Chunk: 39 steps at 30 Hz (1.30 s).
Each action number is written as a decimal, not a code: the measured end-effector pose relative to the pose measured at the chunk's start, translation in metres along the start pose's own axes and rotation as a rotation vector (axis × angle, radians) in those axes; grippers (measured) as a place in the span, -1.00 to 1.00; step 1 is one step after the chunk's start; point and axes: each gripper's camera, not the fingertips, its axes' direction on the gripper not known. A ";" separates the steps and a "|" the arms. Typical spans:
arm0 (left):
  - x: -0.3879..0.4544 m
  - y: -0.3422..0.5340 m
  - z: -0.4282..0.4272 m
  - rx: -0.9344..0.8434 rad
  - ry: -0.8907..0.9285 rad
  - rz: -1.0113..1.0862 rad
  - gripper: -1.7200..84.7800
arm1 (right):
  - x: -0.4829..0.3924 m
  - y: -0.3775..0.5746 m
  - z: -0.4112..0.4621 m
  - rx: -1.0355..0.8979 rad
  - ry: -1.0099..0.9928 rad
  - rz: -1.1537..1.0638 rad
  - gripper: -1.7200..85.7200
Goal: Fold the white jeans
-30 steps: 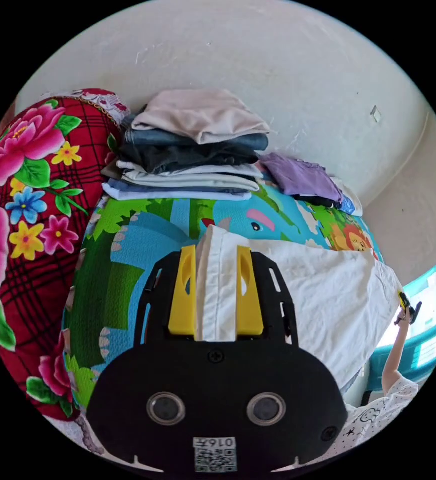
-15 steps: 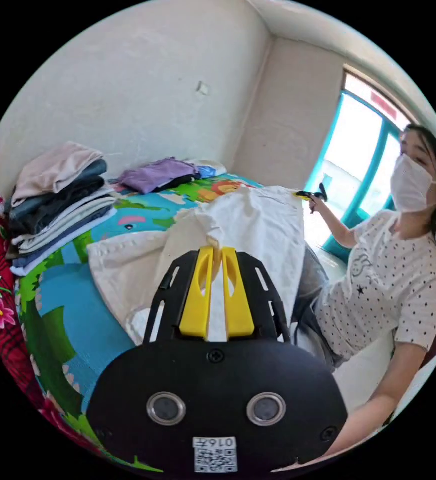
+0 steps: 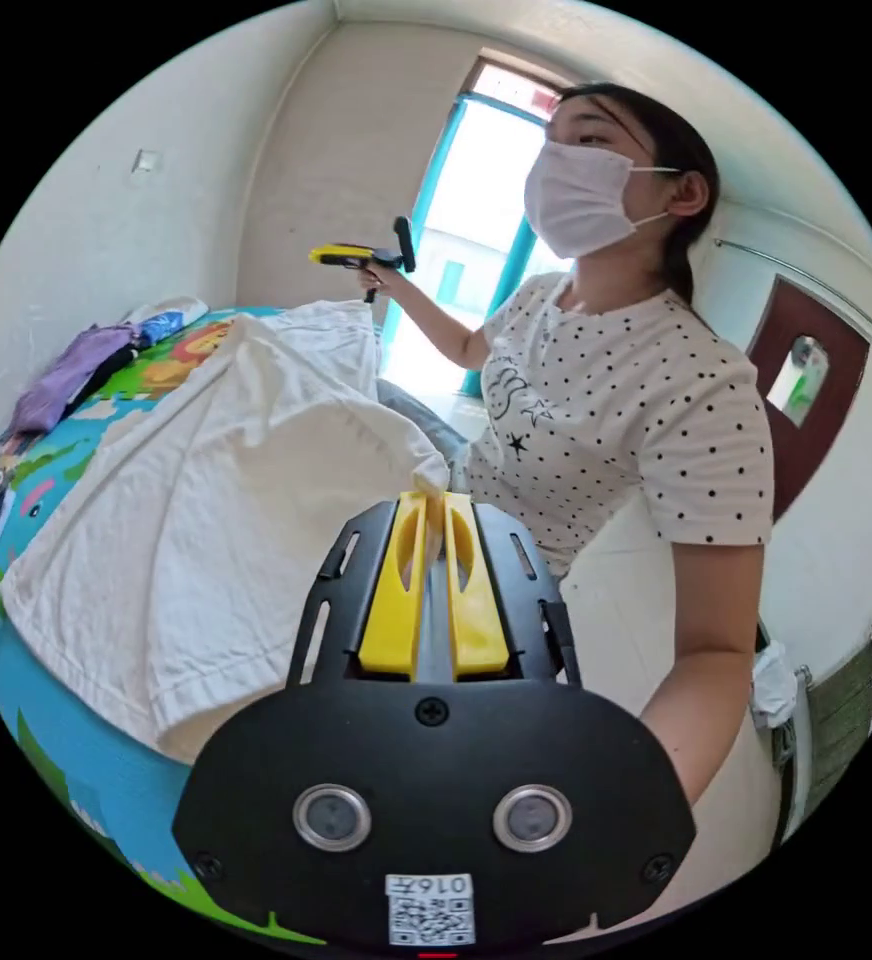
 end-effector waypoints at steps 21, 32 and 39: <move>-0.271 -0.032 -0.077 0.137 -0.563 -0.623 -0.98 | -0.255 -0.151 0.379 -0.634 -0.831 -0.453 -0.84; -0.314 -0.055 -0.046 0.190 -0.647 -0.625 -0.98 | -0.269 -0.172 0.380 -0.447 -0.736 -0.526 -0.97; -0.326 -0.053 -0.025 -0.025 -0.622 -0.722 -0.98 | -0.293 -0.153 0.399 -0.612 -0.517 -0.483 -0.95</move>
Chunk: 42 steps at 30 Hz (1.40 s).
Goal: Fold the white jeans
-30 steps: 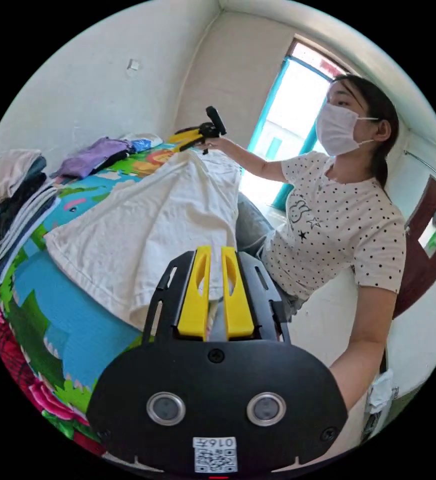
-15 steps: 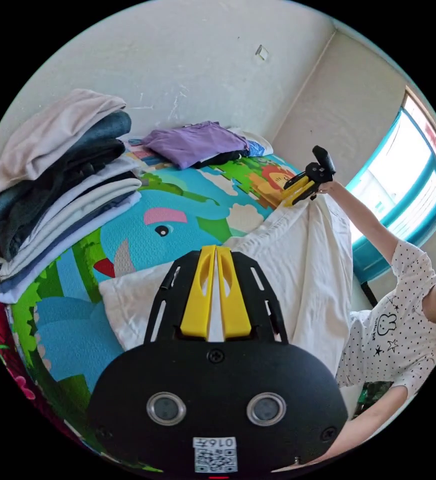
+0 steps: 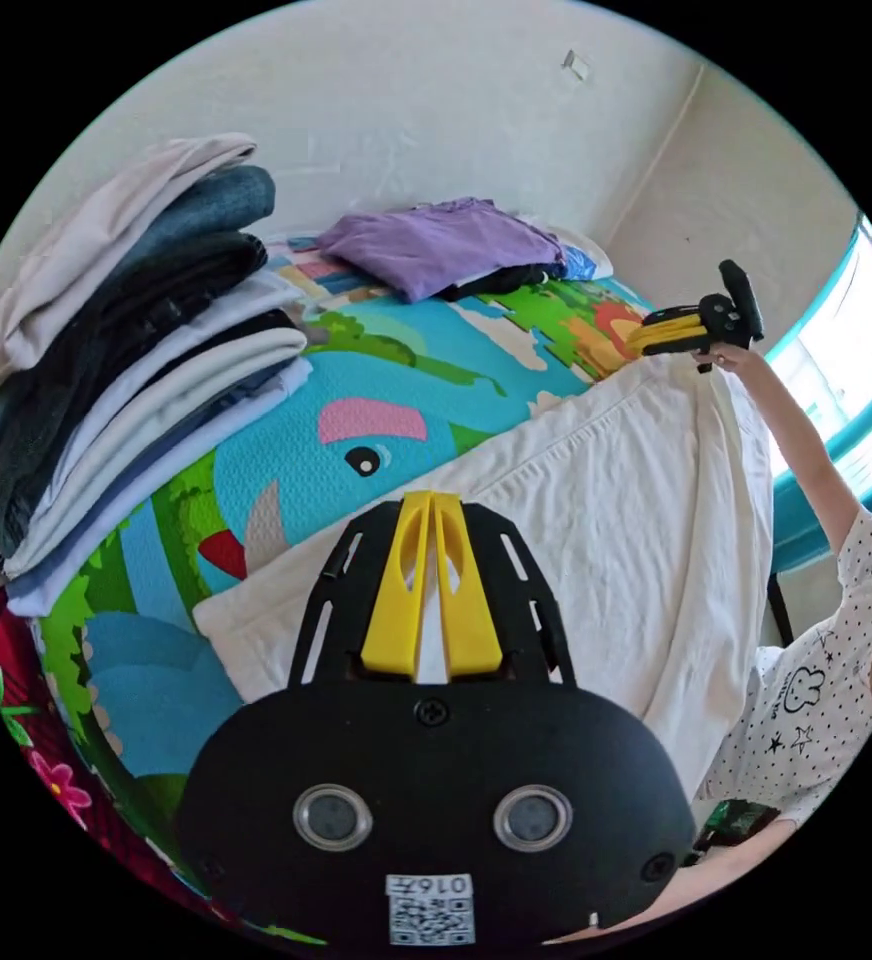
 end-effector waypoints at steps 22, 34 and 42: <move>0.243 0.234 -0.120 0.051 0.100 0.175 -0.80 | -0.270 0.234 -0.135 0.421 0.143 -0.367 -0.77; 0.300 0.296 -0.103 -0.062 0.056 0.076 -0.71 | -0.434 0.204 -0.065 0.283 0.028 -0.759 -0.75; 0.274 0.353 -0.113 -0.081 0.020 -0.193 -0.69 | -0.452 0.230 -0.076 0.347 0.027 -0.705 -0.76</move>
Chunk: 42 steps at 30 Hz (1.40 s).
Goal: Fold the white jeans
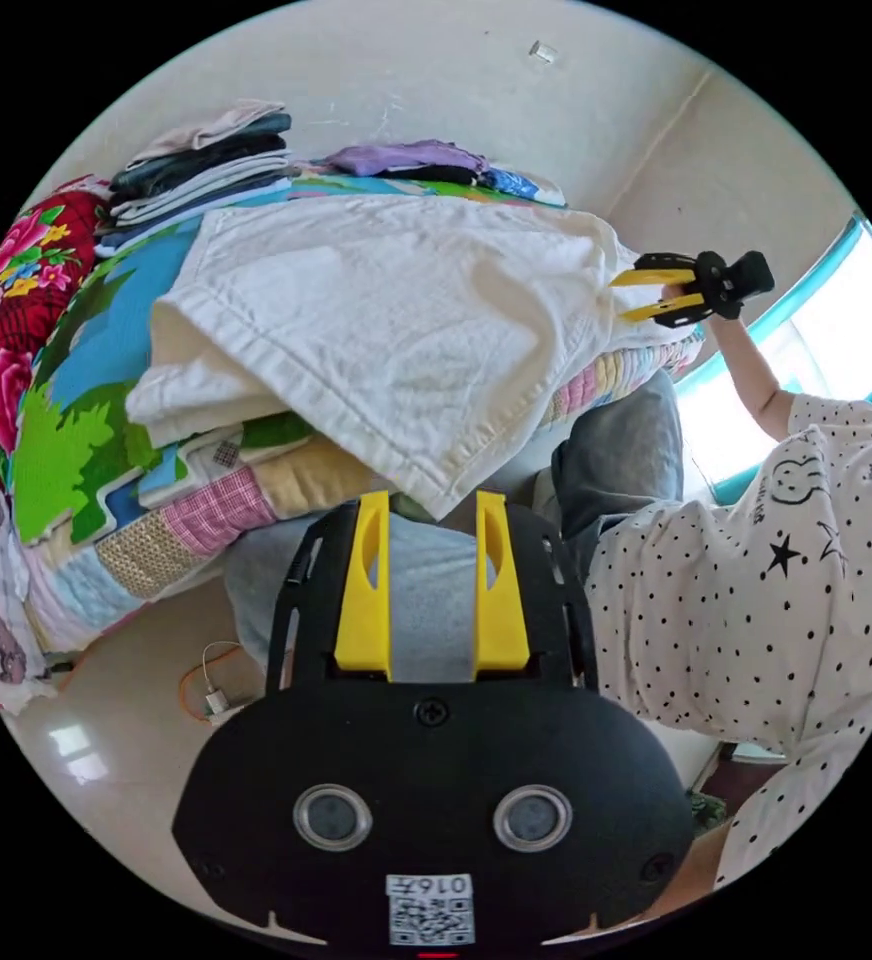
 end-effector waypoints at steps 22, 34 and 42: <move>0.017 0.037 -0.146 0.323 0.097 0.245 -0.98 | -0.018 0.002 -0.007 0.036 0.023 -0.002 -0.76; 0.002 0.012 -0.222 0.538 -0.012 0.321 -0.98 | 0.051 0.009 -0.033 0.116 0.017 0.018 -0.75; -0.041 -0.058 -0.253 0.557 -0.047 0.339 -0.98 | 0.100 0.053 -0.043 0.096 -0.007 0.064 -0.71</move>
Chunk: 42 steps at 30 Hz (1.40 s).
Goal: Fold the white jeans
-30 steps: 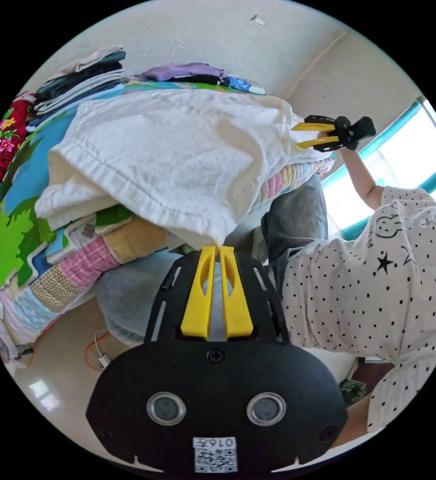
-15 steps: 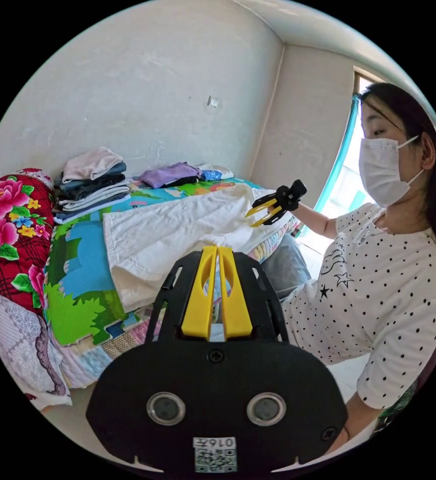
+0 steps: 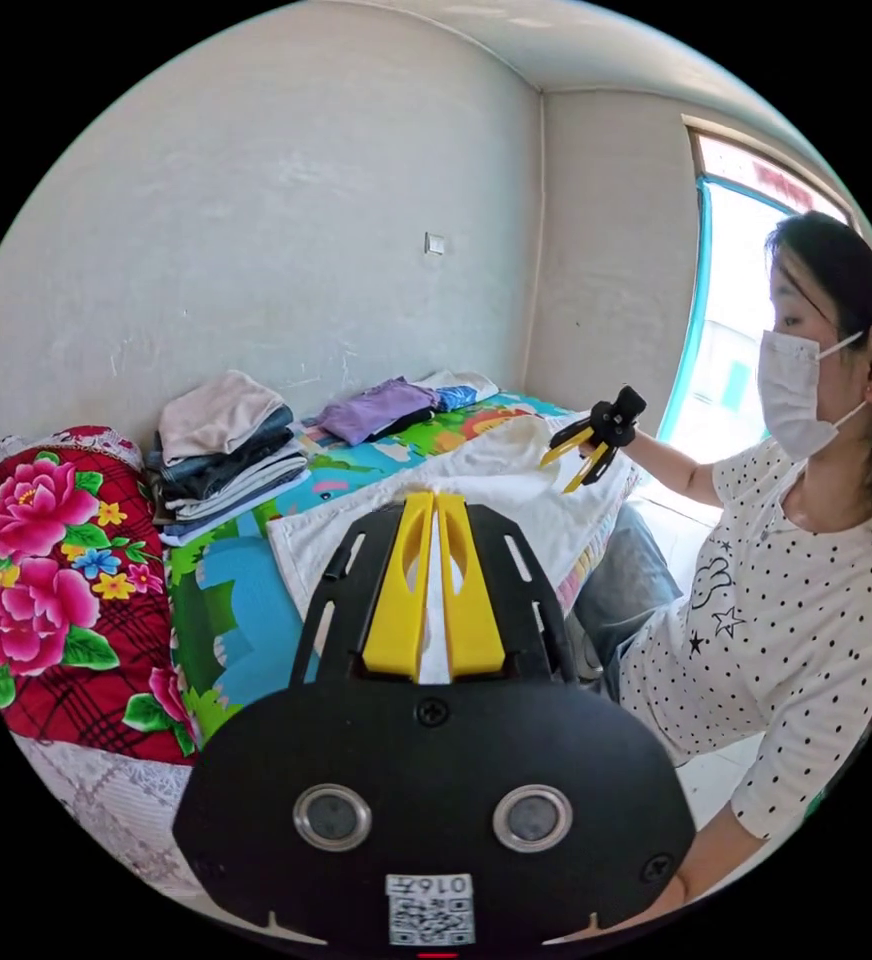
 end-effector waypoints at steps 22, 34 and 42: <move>-0.332 -0.041 0.281 -0.450 -0.057 -0.493 -0.98 | 0.355 0.182 -0.020 -0.101 0.174 0.873 -0.85; -0.384 -0.032 0.258 -0.361 0.059 -0.529 -0.98 | 0.444 0.279 0.052 -0.556 0.259 0.936 -0.81; -0.415 0.001 0.218 -0.233 0.102 -0.596 -0.98 | 0.504 0.310 0.013 -0.397 0.352 1.092 -0.89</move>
